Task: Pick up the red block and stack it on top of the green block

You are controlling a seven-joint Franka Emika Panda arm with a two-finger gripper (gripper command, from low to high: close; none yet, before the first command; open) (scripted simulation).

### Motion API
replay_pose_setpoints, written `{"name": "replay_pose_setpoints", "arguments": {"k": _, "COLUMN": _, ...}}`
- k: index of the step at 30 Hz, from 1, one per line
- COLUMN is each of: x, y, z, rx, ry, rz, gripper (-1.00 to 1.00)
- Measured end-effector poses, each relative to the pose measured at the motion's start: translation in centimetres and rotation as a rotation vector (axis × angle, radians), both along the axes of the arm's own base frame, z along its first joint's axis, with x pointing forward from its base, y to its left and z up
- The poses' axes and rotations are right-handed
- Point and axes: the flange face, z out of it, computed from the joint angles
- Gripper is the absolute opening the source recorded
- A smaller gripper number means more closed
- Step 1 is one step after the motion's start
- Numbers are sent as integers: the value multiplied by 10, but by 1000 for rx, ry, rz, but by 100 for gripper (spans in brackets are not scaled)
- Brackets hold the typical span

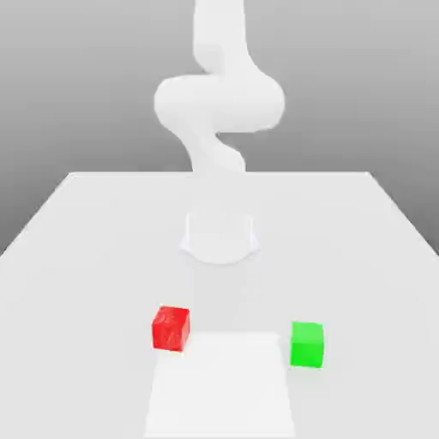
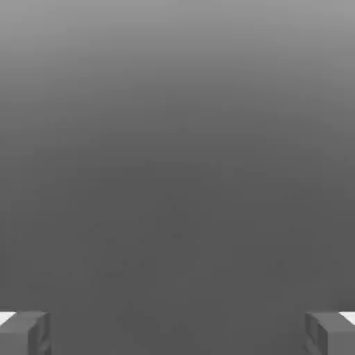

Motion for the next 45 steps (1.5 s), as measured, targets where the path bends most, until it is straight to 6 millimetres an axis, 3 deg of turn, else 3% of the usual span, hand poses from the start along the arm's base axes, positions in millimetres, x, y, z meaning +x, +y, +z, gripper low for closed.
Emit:
{"name": "replay_pose_setpoints", "arguments": {"k": 4, "x": 33, "y": -17, "z": -99, "rx": -6, "ry": 148, "rz": -38, "gripper": 0}}
{"name": "replay_pose_setpoints", "arguments": {"k": 9, "x": 37, "y": -42, "z": -225, "rx": 5, "ry": 334, "rz": -84, "gripper": 0}}
{"name": "replay_pose_setpoints", "arguments": {"k": 12, "x": 21, "y": -55, "z": -300, "rx": 23, "ry": 453, "rz": -112, "gripper": 0}}
{"name": "replay_pose_setpoints", "arguments": {"k": 18, "x": -42, "y": -72, "z": -452, "rx": 80, "ry": 689, "rz": -164, "gripper": 0}}
{"name": "replay_pose_setpoints", "arguments": {"k": 21, "x": -50, "y": -73, "z": -489, "rx": 86, "ry": 714, "rz": -171, "gripper": 0}}
{"name": "replay_pose_setpoints", "arguments": {"k": 23, "x": -52, "y": -73, "z": -506, "rx": 86, "ry": 717, "rz": -172, "gripper": 0}}
{"name": "replay_pose_setpoints", "arguments": {"k": 24, "x": -53, "y": -73, "z": -514, "rx": 86, "ry": 718, "rz": -172, "gripper": -100}}
{"name": "replay_pose_setpoints", "arguments": {"k": 31, "x": -54, "y": -73, "z": -515, "rx": 86, "ry": 719, "rz": -172, "gripper": -100}}
{"name": "replay_pose_setpoints", "arguments": {"k": 39, "x": -53, "y": -72, "z": -457, "rx": 85, "ry": 719, "rz": -169, "gripper": -100}}
{"name": "replay_pose_setpoints", "arguments": {"k": 41, "x": -42, "y": -44, "z": -447, "rx": 52, "ry": 720, "rz": -83, "gripper": -100}}
{"name": "replay_pose_setpoints", "arguments": {"k": 45, "x": -24, "y": 42, "z": -431, "rx": -39, "ry": 721, "rz": 157, "gripper": -100}}
